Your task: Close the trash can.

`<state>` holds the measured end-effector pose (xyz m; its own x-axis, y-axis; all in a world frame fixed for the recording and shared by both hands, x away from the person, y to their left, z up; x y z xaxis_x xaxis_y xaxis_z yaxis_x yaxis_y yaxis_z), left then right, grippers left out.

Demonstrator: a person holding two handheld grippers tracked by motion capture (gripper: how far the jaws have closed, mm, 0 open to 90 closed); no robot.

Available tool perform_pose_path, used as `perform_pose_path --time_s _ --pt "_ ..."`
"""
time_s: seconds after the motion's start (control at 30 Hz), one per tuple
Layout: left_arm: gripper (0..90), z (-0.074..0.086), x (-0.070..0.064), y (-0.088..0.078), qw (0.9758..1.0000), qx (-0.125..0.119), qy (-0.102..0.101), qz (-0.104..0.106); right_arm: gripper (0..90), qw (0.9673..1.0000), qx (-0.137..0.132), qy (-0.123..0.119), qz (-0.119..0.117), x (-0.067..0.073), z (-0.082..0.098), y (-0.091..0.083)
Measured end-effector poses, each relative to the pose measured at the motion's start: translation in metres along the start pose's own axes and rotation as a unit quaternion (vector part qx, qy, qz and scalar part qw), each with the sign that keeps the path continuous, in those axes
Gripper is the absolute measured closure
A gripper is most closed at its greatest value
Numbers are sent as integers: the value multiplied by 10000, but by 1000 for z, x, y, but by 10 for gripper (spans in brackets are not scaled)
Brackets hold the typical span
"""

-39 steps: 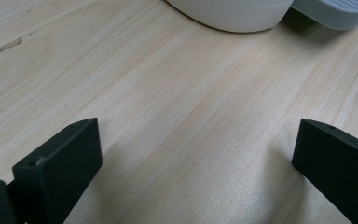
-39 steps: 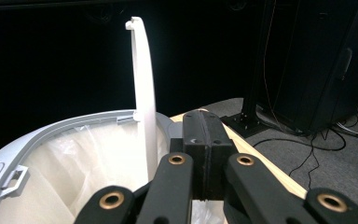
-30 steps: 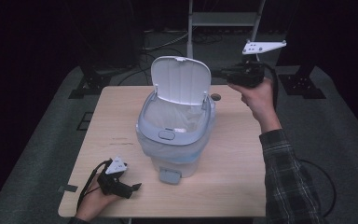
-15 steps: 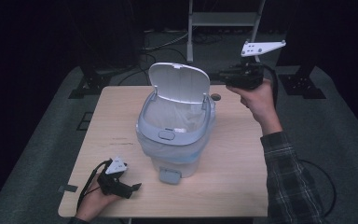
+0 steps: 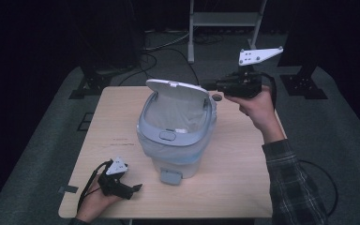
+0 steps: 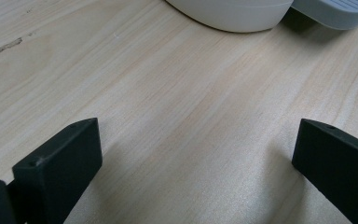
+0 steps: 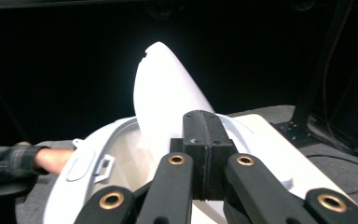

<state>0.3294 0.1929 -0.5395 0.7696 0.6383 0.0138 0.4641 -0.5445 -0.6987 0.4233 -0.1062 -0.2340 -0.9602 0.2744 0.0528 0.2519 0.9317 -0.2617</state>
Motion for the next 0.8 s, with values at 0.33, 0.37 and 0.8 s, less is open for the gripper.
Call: perform_pose_path --time_s 0.33,0.37,0.8 --pt "4 0 0 0 10000 0 0 0 900 9993 307 2 -223 17 10 15" --pt "4 0 0 0 10000 -1 0 -1 899 9991 351 9 -241 19 11 17" --pt "4 0 0 0 10000 -4 -1 -3 900 9967 595 194 -524 37 22 35"
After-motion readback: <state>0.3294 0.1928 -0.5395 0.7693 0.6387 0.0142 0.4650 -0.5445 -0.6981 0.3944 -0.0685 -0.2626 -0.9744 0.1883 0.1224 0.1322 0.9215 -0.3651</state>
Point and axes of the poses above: each handheld gripper's, and its own axes: y roughly forward along the jaws, z roughly out of its underside, x roughly to its left, the point moved 8 cm from there along y, roughly forward along the jaws
